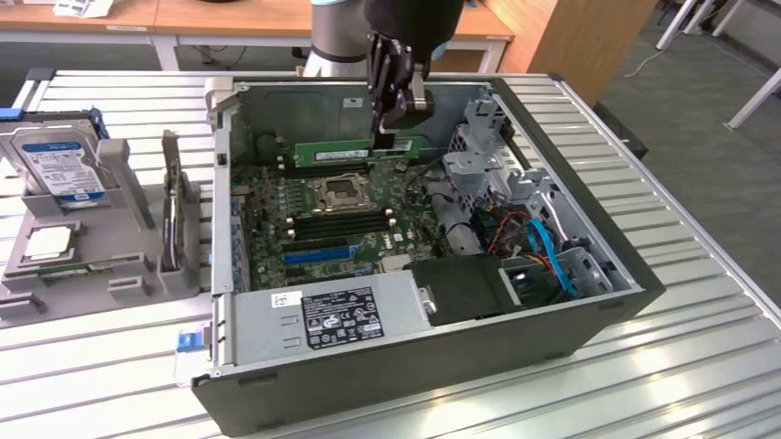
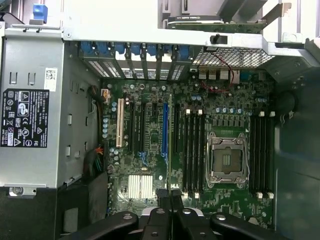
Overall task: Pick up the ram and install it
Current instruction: 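Pick up the ram and move it above insertion slot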
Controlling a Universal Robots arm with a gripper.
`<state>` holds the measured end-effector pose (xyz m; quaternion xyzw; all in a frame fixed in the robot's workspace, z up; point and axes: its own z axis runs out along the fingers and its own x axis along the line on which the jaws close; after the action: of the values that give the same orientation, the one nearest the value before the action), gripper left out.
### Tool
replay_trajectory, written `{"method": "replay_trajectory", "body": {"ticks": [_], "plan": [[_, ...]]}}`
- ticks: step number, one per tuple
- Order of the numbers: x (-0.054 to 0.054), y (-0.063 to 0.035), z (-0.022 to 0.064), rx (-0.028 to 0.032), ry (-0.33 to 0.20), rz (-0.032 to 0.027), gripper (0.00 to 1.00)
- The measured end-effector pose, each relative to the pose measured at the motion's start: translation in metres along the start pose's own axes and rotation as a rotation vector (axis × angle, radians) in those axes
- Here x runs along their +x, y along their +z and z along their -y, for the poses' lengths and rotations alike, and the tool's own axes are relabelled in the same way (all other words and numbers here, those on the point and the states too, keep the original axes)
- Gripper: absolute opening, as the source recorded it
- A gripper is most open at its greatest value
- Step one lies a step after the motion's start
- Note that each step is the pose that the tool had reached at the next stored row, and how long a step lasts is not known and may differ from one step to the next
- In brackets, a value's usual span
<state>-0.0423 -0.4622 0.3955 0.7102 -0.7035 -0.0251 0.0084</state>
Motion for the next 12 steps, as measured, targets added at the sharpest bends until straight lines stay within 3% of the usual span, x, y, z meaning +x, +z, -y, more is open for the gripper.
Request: {"method": "replay_trajectory", "body": {"ticks": [12], "plan": [[-0.0064,0.0002,0.0001,0.0001,0.0,0.0,0.12]]}}
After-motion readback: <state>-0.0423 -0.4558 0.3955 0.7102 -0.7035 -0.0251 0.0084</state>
